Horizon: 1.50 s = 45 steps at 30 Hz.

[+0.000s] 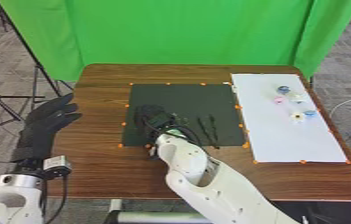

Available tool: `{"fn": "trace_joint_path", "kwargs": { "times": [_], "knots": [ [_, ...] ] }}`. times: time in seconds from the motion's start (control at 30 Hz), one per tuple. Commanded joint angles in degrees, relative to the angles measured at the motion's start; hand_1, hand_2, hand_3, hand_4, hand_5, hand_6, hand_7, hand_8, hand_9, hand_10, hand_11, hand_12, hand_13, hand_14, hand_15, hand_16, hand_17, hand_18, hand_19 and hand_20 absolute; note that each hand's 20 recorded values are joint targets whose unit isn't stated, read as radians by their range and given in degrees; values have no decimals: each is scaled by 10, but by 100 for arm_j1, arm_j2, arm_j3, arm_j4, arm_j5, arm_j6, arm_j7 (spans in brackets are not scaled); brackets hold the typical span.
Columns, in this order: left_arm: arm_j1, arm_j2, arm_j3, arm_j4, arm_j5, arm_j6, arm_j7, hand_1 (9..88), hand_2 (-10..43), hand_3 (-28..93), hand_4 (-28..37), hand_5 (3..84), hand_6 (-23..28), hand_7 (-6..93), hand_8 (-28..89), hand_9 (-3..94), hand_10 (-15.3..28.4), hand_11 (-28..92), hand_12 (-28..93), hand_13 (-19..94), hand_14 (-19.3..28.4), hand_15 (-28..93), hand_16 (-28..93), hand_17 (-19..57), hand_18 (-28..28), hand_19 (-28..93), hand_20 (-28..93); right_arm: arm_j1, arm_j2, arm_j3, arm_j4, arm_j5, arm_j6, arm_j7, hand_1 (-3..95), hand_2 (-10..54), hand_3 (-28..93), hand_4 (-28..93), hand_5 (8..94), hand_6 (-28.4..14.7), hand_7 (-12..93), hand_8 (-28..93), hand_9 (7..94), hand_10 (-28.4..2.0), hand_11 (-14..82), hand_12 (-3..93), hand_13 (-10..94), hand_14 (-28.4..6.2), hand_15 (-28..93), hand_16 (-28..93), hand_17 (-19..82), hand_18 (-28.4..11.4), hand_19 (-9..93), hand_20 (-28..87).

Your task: Arrange flowers

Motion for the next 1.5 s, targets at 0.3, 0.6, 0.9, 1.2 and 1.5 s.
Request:
{"fn": "trace_joint_path", "kwargs": {
  "times": [0.3, 0.6, 0.9, 1.2, 1.5],
  "knots": [
    [-196, -41, 147, 8, 101, -125, -152, 260, -9, 869, -224, 363, 60, 213, -129, 314, 173, 335, 108, 209, 226, 600, -122, -118, 195, 521, 91, 230, -44, -340, 110, -153, 420, 507, 489, -95, 738, -283, 685, -15, 348, -4, 818, -82, 165, 350, 740, -53, 721, 222, 483, -154, 932, 359],
    [-165, -60, 129, 11, 121, -155, -191, 263, -7, 869, -236, 361, 61, 217, -135, 311, 173, 344, 95, 208, 229, 604, -126, -117, 193, 515, 103, 291, -6, -370, 57, -126, 304, 590, 425, -95, 789, -283, 647, -24, 315, -42, 727, -113, 305, 254, 709, -65, 742, 218, 470, -158, 932, 358],
    [-182, -67, 140, 18, 141, -170, -239, 255, -27, 890, -231, 363, 53, 225, -138, 305, 162, 350, 93, 199, 214, 597, -128, -116, 189, 509, 107, 238, -22, -309, -45, -27, 21, 519, 381, -95, 838, -283, 625, -36, 310, -155, 668, -142, 359, 193, 685, -75, 752, 214, 451, -165, 932, 351],
    [-206, -82, 152, 26, 186, -229, -297, 249, -45, 917, -245, 365, 43, 241, -148, 294, 151, 364, 83, 189, 201, 598, -131, -114, 181, 498, 113, 311, 23, -372, -79, 77, 10, 577, 366, -95, 840, -283, 609, -51, 292, -150, 646, -154, 352, 184, 670, -83, 758, 210, 441, -171, 932, 343],
    [-188, -79, 161, 12, 177, -180, -271, 250, -45, 916, -245, 363, 43, 239, -150, 294, 153, 366, 76, 191, 203, 598, -132, -114, 181, 495, 120, 327, 42, -371, -100, 25, -43, 543, 343, -95, 841, -283, 599, -57, 287, -145, 629, -162, 352, 184, 659, -88, 763, 207, 436, -177, 932, 340]
  ]
}}
